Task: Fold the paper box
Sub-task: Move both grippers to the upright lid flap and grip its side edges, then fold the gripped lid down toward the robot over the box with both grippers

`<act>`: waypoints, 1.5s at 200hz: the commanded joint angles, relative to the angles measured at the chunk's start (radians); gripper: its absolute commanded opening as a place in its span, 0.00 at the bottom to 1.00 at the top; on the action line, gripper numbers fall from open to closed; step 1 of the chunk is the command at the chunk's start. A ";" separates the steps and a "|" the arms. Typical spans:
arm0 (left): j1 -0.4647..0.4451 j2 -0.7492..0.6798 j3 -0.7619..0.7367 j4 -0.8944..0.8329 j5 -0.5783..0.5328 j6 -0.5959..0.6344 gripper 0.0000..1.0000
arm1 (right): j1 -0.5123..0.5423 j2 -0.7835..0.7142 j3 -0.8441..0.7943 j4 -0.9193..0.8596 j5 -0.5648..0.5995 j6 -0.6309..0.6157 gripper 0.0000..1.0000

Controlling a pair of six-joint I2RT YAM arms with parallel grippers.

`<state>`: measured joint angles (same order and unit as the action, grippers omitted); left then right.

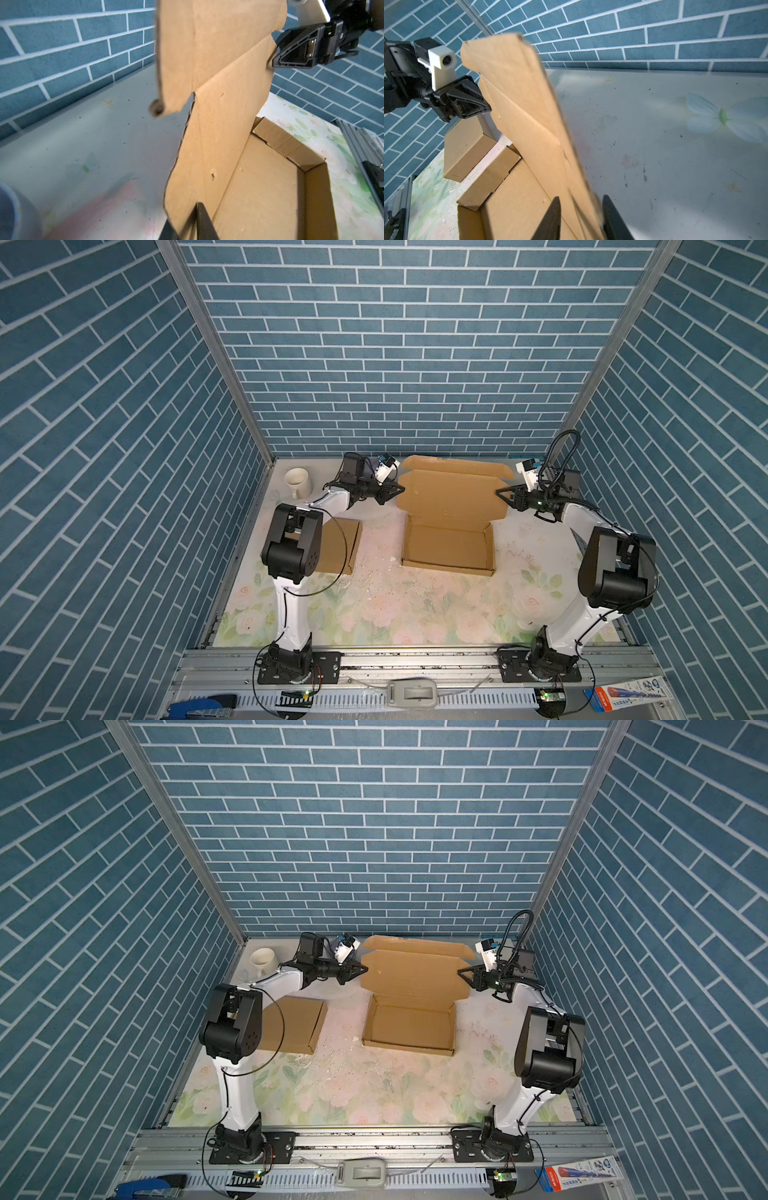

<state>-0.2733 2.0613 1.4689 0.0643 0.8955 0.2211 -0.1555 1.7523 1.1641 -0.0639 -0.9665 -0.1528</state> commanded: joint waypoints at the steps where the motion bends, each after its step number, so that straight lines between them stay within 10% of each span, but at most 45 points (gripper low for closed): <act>1: -0.001 0.010 -0.006 0.001 0.002 0.004 0.12 | 0.011 -0.004 0.035 -0.041 -0.032 -0.045 0.26; 63: -0.004 -0.025 -0.077 0.113 -0.017 -0.063 0.01 | 0.059 -0.116 -0.100 0.135 0.121 0.014 0.00; 220: -0.222 -0.203 -0.469 0.697 -0.558 -0.199 0.00 | 0.343 -0.259 -0.514 0.906 0.835 0.175 0.00; 300: -0.282 -0.205 -0.602 0.817 -0.609 -0.248 0.00 | 0.479 -0.196 -0.661 1.157 1.017 0.213 0.00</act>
<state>-0.5125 1.8702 0.9173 0.8391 0.2493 -0.0097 0.2745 1.5299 0.5484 0.9527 0.0586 0.0216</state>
